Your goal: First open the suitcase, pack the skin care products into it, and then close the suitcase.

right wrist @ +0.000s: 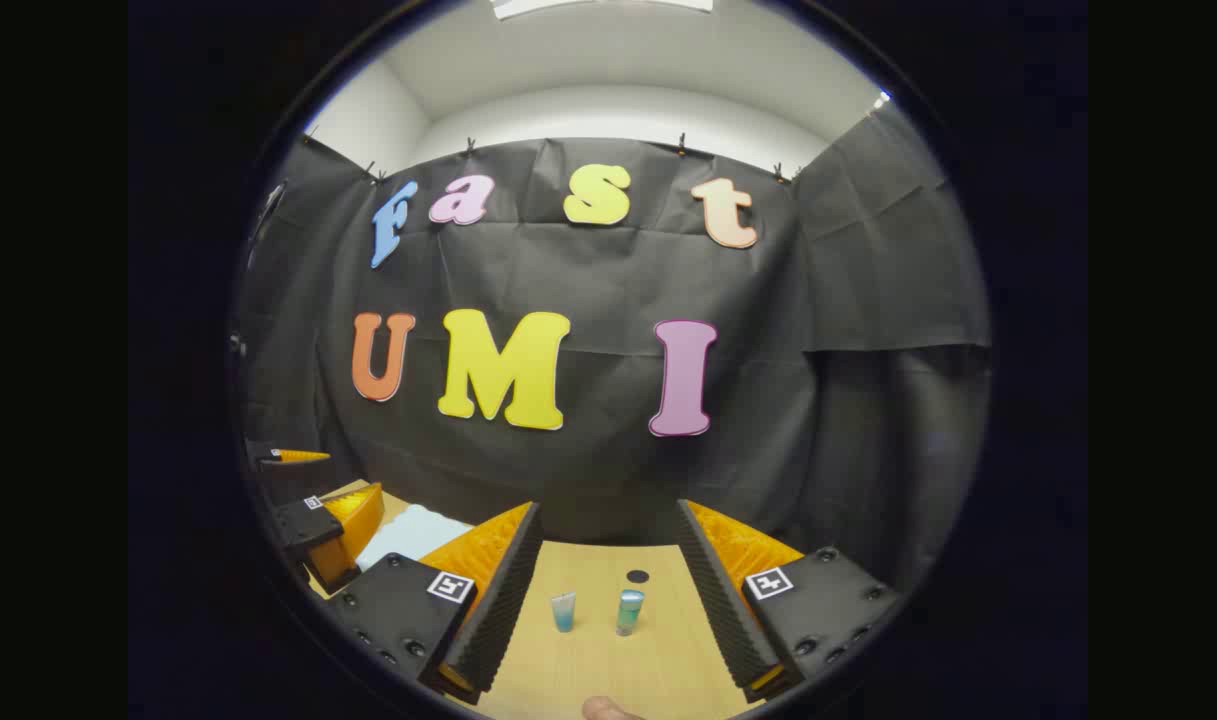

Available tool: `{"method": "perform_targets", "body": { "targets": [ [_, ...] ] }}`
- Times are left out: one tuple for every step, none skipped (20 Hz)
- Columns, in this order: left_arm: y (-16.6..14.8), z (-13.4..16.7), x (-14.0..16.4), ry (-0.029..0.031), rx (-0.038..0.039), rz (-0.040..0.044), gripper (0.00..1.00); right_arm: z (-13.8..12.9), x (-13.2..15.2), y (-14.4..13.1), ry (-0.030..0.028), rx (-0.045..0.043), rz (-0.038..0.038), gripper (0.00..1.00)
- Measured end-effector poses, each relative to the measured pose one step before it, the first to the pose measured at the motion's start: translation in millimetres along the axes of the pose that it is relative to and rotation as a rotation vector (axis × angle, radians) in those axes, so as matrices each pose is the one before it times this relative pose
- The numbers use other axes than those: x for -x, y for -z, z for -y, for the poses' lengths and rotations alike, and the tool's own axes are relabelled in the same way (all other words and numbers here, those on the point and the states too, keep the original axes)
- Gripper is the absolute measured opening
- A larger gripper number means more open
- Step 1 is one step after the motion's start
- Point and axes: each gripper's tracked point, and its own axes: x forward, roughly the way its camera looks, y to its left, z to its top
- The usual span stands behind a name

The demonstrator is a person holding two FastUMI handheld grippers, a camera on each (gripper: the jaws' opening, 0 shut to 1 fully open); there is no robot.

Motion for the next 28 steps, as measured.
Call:
{"method": "perform_targets", "body": {
  "targets": [
    [-0.17,1.72,0.11,0.00076,0.00008,-0.00242,0.99,-0.06,-1.39,1.22,-0.00086,0.0,-0.00403,0.79],
    [-1.31,0.7,-1.25,0.00248,-0.00073,0.00091,0.99,0.0,-1.56,1.04,-0.00313,0.00073,-0.00692,0.8],
    [0.36,0.39,-0.94,-0.00329,-0.00032,-0.00121,0.99,0.34,0.02,1.86,-0.00365,-0.00169,-0.00707,0.79],
    [-0.26,0.54,-1.82,0.00086,0.00654,-0.00095,0.99,1.02,-1.32,-0.79,-0.00134,-0.00137,-0.00302,0.79],
    [-0.21,1.66,-1.01,0.00067,0.00676,-0.00032,0.99,1.35,-0.98,0.2,0.00158,-0.00045,0.00021,0.8],
    [-0.1,0.3,-1.2,-0.00118,0.00127,-0.00155,0.99,1.07,-1.36,-1.19,0.00047,-0.00109,0.00088,0.8],
    [0.84,2.33,-0.86,0.00111,-0.0002,-0.00259,0.99,1.0,-0.32,0.67,0.00001,0.00059,0.00106,0.8],
    [1.11,1.4,-0.37,0.00133,0.00291,-0.00293,0.99,0.85,-0.36,0.74,0.00088,0.00267,-0.00004,0.8],
    [1.84,1.62,-2.27,0.00189,0.00535,-0.00536,0.99,2.18,0.51,1.93,0.00244,0.00039,-0.00218,0.8],
    [2.09,1.35,-1.53,0.00218,0.00334,-0.00852,0.99,1.81,-0.65,0.88,0.0004,-0.00148,-0.00317,0.8],
    [1.53,1.02,-0.13,-0.0001,-0.00023,-0.00658,0.99,1.97,-0.88,1.15,0.00203,0.0011,-0.00172,0.8],
    [0.33,0.96,-1.0,0.00103,0.00053,-0.0036,0.99,1.02,-1.85,-0.61,-0.00016,0.0019,-0.00096,0.8],
    [0.94,0.94,-0.48,-0.0011,-0.00083,-0.00048,0.99,1.22,-0.72,2.14,0.00115,0.00108,-0.00269,0.8],
    [0.63,1.21,-1.1,0.00221,-0.00084,-0.00034,0.99,1.18,-1.41,1.4,-0.00032,0.00026,-0.00328,0.8],
    [0.21,0.89,-0.65,0.00005,-0.00249,0.00017,0.99,-0.06,-0.98,1.11,-0.00155,0.00024,-0.00194,0.8],
    [1.72,0.7,-1.79,0.00084,-0.00616,-0.00098,0.99,1.65,-1.19,-0.02,0.0033,0.00282,-0.00053,0.8],
    [0.79,-1.69,-2.9,-0.00857,-0.01345,-0.00222,0.99,2.34,-1.06,0.34,0.00414,0.00292,0.00021,0.8],
    [2.63,-2.71,-4.03,-0.01048,-0.01355,-0.00175,0.99,2.98,-2.97,-1.71,0.00611,0.00158,0.00389,0.8],
    [4.56,-2.3,-4.96,-0.00508,-0.01489,0.00158,0.99,6.2,-2.61,-0.95,0.0111,0.00366,0.00659,0.8],
    [5.42,-2.28,-7.35,-0.00467,-0.02438,0.00372,0.99,9.22,-2.55,-2.63,0.0168,0.00354,0.0069,0.79],
    [10.13,-3.49,-8.48,-0.008,-0.04021,-0.00423,0.99,10.25,-3.44,1.63,0.01974,-0.00089,0.00242,0.8],
    [11.3,-2.68,-9.41,-0.00854,-0.0526,0.0017,1.0,12.75,-4.14,1.24,0.02529,0.00249,-0.00045,0.8],
    [12.71,-1.2,-10.51,-0.00146,-0.06135,-0.00193,0.99,11.37,-4.47,3.15,0.02777,0.01127,-0.00365,0.8],
    [13.88,0.57,-11.52,0.00135,-0.06831,-0.01059,1.0,12.33,-5.08,3.78,0.02633,0.01049,-0.01074,0.8],
    [17.91,3.15,-8.0,0.00563,-0.06608,-0.01804,1.0,10.0,-2.59,3.52,0.02214,0.00255,-0.01028,0.8],
    [14.42,7.66,-10.01,0.01373,-0.06181,-0.00978,1.0,11.47,-3.14,2.11,0.02389,-0.00206,-0.00621,0.8],
    [13.0,10.87,-5.33,0.01445,-0.058,-0.00677,1.0,9.29,-3.24,3.57,0.0196,0.00053,-0.0073,0.8],
    [9.64,9.59,-7.68,0.00732,-0.05894,-0.01015,0.98,6.85,-3.82,3.75,0.01666,0.00555,-0.00933,0.8]
  ]
}}
